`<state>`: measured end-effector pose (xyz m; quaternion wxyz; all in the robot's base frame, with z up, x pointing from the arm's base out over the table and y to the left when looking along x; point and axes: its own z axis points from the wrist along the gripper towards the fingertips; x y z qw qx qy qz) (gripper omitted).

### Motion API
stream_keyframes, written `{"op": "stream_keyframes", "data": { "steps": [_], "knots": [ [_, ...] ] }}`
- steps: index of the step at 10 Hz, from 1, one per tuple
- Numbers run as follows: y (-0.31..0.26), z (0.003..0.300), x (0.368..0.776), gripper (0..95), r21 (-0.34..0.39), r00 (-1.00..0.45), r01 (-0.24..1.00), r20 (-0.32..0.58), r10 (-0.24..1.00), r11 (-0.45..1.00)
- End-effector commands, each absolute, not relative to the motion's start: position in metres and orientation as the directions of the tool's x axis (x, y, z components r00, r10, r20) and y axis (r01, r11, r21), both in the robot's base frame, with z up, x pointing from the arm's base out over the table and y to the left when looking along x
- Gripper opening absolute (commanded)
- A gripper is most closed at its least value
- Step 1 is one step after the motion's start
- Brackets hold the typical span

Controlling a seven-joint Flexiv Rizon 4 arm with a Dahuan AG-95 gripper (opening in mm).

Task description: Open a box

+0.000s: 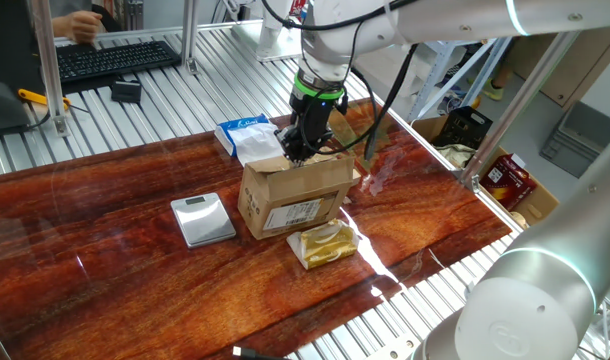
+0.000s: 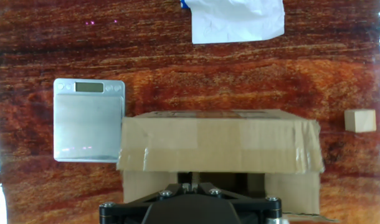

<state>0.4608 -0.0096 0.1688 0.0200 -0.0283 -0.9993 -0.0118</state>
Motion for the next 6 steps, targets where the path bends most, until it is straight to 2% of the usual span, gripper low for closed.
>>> {"op": "stream_keyframes", "data": {
  "steps": [1, 6],
  "knots": [
    [-0.0053, 0.1713, 0.4559, 0.0, 0.020, -0.997, 0.068, 0.047, 0.067, 0.997],
    [-0.0050, 0.1720, 0.4554, 0.0, 0.019, -0.995, 0.081, 0.055, 0.080, 0.997]
  ]
}}
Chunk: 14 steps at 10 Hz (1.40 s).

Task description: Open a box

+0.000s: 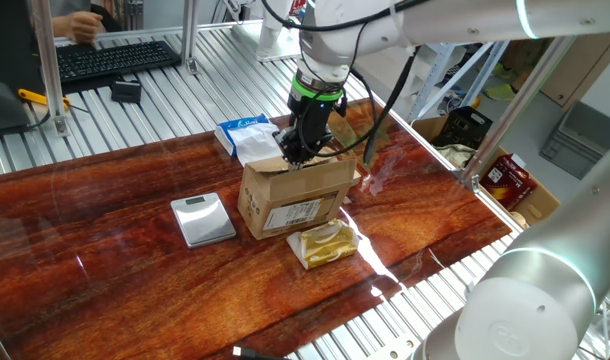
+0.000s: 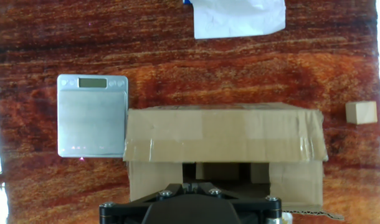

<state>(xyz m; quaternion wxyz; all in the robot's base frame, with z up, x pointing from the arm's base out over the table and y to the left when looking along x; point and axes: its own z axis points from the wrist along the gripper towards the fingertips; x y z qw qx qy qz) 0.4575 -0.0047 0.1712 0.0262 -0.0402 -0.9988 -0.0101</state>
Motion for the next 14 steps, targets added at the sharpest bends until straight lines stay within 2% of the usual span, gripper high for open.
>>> {"op": "stream_keyframes", "data": {
  "steps": [1, 14],
  "knots": [
    [-0.0048, 0.1721, 0.4553, 0.0, 0.019, -0.995, 0.075, 0.061, 0.074, 0.997],
    [-0.0040, 0.1722, 0.4550, 0.0, 0.011, -0.994, 0.094, 0.056, 0.093, 0.996]
  ]
}}
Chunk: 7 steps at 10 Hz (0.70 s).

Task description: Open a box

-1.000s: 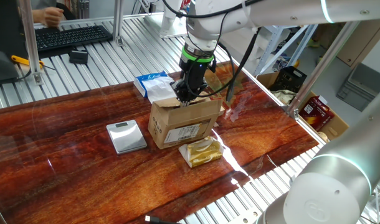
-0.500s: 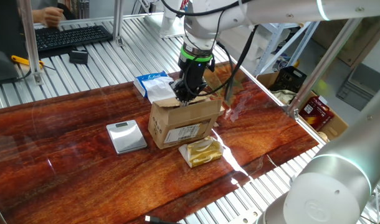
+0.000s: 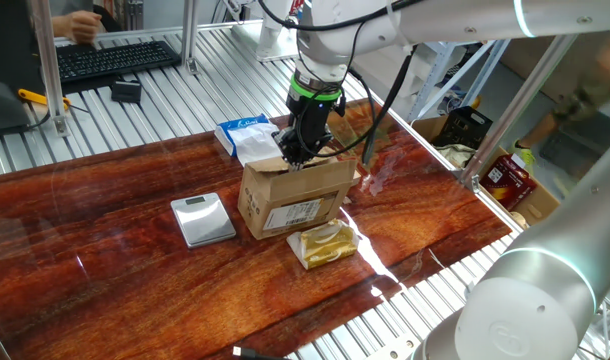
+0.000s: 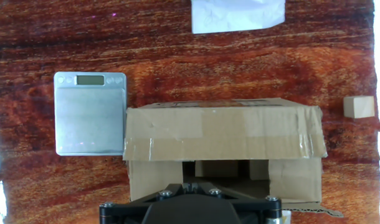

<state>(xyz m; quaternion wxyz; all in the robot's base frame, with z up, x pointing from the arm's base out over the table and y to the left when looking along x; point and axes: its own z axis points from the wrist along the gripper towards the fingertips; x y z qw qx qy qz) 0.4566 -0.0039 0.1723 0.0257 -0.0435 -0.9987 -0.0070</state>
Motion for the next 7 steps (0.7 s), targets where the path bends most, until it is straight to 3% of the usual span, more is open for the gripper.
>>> {"op": "stream_keyframes", "data": {
  "steps": [1, 7],
  "knots": [
    [-0.0040, 0.1722, 0.4550, 0.0, 0.016, -0.994, 0.096, 0.057, 0.095, 0.995],
    [-0.0040, 0.1722, 0.4550, 0.0, 0.013, -0.994, 0.094, 0.061, 0.093, 0.995]
  ]
}}
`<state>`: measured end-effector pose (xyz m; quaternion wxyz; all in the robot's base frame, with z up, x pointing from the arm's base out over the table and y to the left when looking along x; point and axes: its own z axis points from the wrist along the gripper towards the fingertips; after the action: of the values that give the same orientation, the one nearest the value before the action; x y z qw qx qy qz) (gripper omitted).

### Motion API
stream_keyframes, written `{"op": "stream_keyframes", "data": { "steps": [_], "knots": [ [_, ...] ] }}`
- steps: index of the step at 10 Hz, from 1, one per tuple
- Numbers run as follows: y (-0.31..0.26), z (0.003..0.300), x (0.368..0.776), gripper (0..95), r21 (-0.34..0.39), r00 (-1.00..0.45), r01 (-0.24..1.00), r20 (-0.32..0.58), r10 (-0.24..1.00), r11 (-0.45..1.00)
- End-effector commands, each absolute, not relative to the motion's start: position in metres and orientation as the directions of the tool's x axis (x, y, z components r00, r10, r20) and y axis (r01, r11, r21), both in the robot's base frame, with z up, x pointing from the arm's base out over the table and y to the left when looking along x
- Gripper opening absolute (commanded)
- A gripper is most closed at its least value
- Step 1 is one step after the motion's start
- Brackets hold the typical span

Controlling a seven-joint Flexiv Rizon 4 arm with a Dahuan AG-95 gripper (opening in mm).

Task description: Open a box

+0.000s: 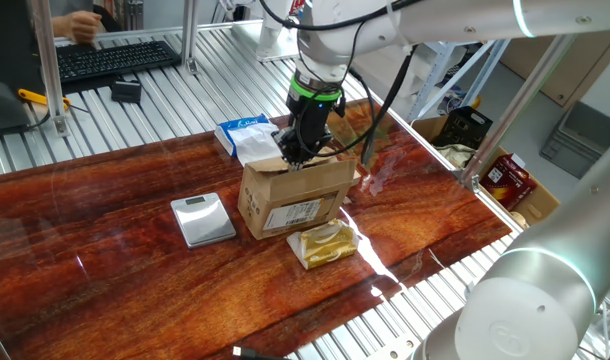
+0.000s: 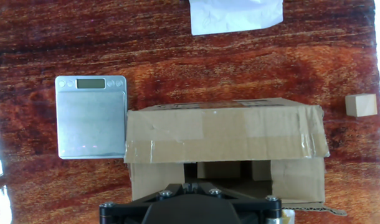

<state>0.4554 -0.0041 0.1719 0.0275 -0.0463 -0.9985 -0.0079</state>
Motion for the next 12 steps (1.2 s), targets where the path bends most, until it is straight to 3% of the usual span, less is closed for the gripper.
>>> {"op": "stream_keyframes", "data": {
  "steps": [1, 12],
  "knots": [
    [-0.0040, 0.1722, 0.4550, 0.0, 0.013, -0.994, 0.092, 0.067, 0.091, 0.996],
    [-0.0040, 0.1722, 0.4550, 0.0, 0.060, -0.998, 0.027, 0.063, 0.024, 0.998]
  ]
}}
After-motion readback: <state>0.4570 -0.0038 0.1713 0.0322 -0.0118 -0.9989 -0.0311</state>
